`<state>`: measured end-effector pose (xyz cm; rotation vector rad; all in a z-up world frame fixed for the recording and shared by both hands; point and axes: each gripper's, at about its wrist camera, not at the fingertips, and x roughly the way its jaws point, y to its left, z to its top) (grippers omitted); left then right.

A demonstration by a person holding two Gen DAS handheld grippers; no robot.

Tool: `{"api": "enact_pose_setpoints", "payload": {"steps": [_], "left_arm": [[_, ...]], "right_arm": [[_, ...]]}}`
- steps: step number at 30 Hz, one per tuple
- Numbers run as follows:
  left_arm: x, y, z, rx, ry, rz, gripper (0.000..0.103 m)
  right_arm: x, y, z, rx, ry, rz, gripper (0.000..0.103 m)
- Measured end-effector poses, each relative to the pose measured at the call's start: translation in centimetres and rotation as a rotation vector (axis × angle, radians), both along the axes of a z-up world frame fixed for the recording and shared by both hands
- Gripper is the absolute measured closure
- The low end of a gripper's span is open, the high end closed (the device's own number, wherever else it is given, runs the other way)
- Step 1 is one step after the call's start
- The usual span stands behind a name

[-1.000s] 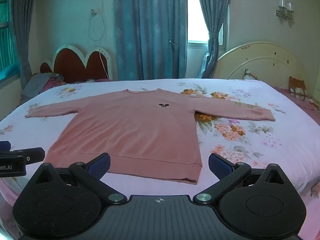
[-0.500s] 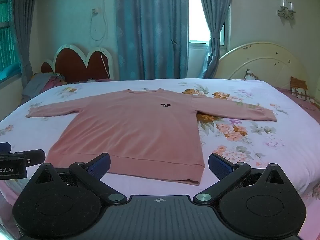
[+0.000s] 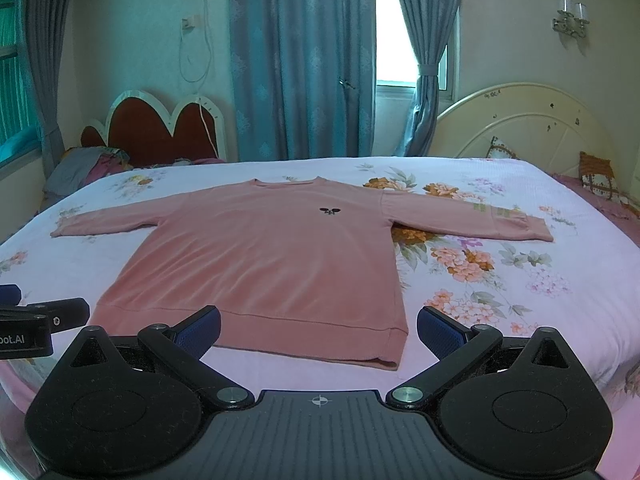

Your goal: Fold small clothes

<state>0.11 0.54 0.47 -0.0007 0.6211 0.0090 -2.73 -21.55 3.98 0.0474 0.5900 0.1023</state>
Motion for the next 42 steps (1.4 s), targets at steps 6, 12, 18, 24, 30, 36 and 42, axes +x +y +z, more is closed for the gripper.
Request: {"api": "enact_pose_setpoints", "payload": {"steps": [6,12,18,24,30,36,42], "left_arm": [[0.02,-0.02,0.03,0.0,-0.004,0.0,0.0],[0.01,-0.01,0.03,-0.002,-0.004,-0.002,0.0],[0.05,-0.16,0.0,0.0,-0.004,-0.003,0.0],[-0.01,-0.15,-0.02,0.001,-0.006,-0.003,0.0],[-0.01,-0.14,-0.04,0.003,-0.005,-0.004,0.0],[0.04,-0.11,-0.12,0.003,-0.007,-0.005,0.0],[0.03,-0.15,-0.11,0.003,-0.006,-0.004,0.0]], "right_arm": [[-0.06,-0.21,0.11,0.001,-0.003,0.0,0.0],[0.0,-0.26,0.24,0.0,-0.006,0.003,0.0],[-0.09,-0.28,0.31,0.0,-0.005,0.002,0.0],[-0.1,-0.31,0.29,-0.001,-0.006,0.003,0.0],[-0.06,-0.33,0.3,-0.001,-0.005,0.003,0.0],[-0.13,-0.39,0.4,0.0,-0.006,0.004,0.0],[-0.23,-0.11,0.62,-0.007,-0.006,0.007,0.0]]}}
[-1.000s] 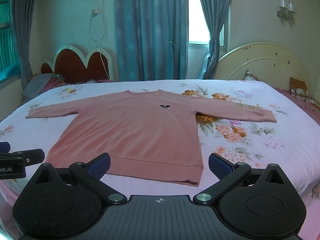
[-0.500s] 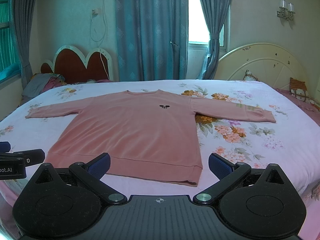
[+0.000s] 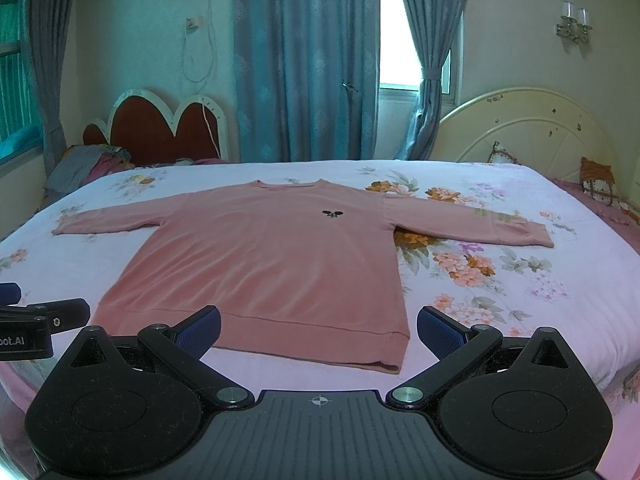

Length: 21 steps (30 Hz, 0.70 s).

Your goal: Fold small clothes

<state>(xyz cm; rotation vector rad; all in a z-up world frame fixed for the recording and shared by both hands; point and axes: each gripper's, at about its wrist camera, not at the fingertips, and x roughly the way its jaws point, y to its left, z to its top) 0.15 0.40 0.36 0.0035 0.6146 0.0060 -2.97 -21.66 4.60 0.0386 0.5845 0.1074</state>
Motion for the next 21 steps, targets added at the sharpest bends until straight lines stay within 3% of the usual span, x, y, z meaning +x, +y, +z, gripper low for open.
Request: {"api": "enact_pose_setpoints", "payload": {"steps": [21], "left_arm": [[0.42,0.23,-0.05,0.0,0.0,-0.002,0.0]], "right_arm": [[0.14,0.32,0.09,0.006,-0.002,-0.009,0.0]]}}
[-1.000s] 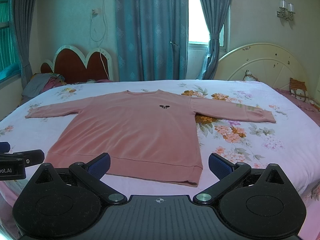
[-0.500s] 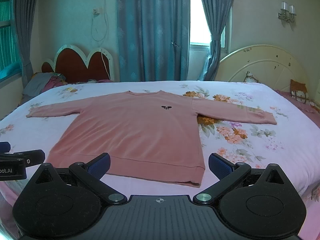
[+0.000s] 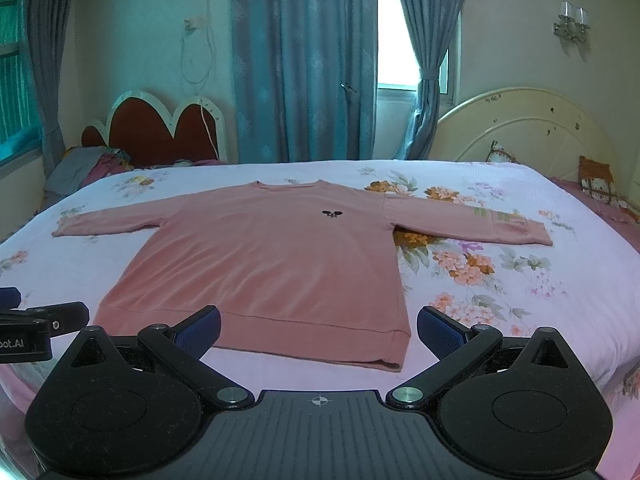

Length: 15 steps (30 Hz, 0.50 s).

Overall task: Fold small clothes
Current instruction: 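Move the right gripper toward the sweatshirt sleeve cuff nearest it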

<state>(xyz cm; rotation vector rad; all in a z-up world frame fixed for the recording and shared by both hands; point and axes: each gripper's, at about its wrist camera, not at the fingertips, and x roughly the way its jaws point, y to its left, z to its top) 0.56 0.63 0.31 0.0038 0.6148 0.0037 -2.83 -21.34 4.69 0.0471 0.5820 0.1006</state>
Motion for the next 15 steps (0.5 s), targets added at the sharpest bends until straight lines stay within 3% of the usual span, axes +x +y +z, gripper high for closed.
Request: {"api": "enact_pose_setpoints", "payload": {"steps": [10,15], "left_arm": [[4.5,0.6,0.1,-0.011,-0.013,-0.017,0.0],[8.0,1.6,-0.3,-0.063,-0.002,-0.029,0.0]], "right_arm": [[4.4,0.1,0.5,-0.015,-0.021,-0.043,0.0],[7.7,0.0,0.1,-0.03,-0.016,-0.077,0.0]]}}
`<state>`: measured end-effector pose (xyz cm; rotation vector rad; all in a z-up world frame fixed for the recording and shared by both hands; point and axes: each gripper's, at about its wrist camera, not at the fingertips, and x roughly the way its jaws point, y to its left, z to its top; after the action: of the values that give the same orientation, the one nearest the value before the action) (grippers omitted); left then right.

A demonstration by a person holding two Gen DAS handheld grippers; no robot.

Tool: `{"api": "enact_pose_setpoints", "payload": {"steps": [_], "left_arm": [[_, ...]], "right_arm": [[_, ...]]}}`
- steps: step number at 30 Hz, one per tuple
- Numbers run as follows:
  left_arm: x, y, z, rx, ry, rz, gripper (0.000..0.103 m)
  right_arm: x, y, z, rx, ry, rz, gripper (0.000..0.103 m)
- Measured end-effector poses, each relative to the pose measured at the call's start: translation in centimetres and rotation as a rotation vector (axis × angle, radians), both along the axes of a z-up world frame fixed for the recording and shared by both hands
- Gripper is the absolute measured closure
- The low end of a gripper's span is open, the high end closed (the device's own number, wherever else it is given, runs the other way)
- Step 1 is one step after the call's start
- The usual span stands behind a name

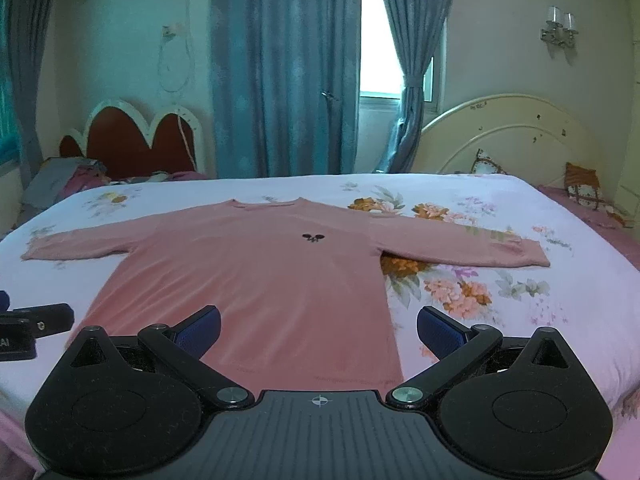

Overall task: Fold small clothes
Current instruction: 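Move the right gripper toward the sweatshirt sleeve cuff nearest it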

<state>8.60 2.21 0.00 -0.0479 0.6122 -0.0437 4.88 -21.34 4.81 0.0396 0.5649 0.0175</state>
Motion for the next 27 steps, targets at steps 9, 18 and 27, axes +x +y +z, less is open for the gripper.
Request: {"api": "enact_pose_setpoints", "payload": {"steps": [9,18,27], "left_arm": [[6.9,2.5,-0.6,-0.109,0.049,-0.08,0.0],[11.7,4.4,-0.7,-0.111,0.025,-0.113,0.0],[15.7,1.4,-1.0,-0.093,-0.02,-0.129,0.0]], "right_arm": [[6.6,0.0,-0.4,-0.012,0.014,-0.081,0.0],[12.0,0.4,-0.5,-0.035,-0.005,-0.144,0.0],[15.6,-3.5,-1.1,-0.09,-0.005,-0.203,0.0]]}}
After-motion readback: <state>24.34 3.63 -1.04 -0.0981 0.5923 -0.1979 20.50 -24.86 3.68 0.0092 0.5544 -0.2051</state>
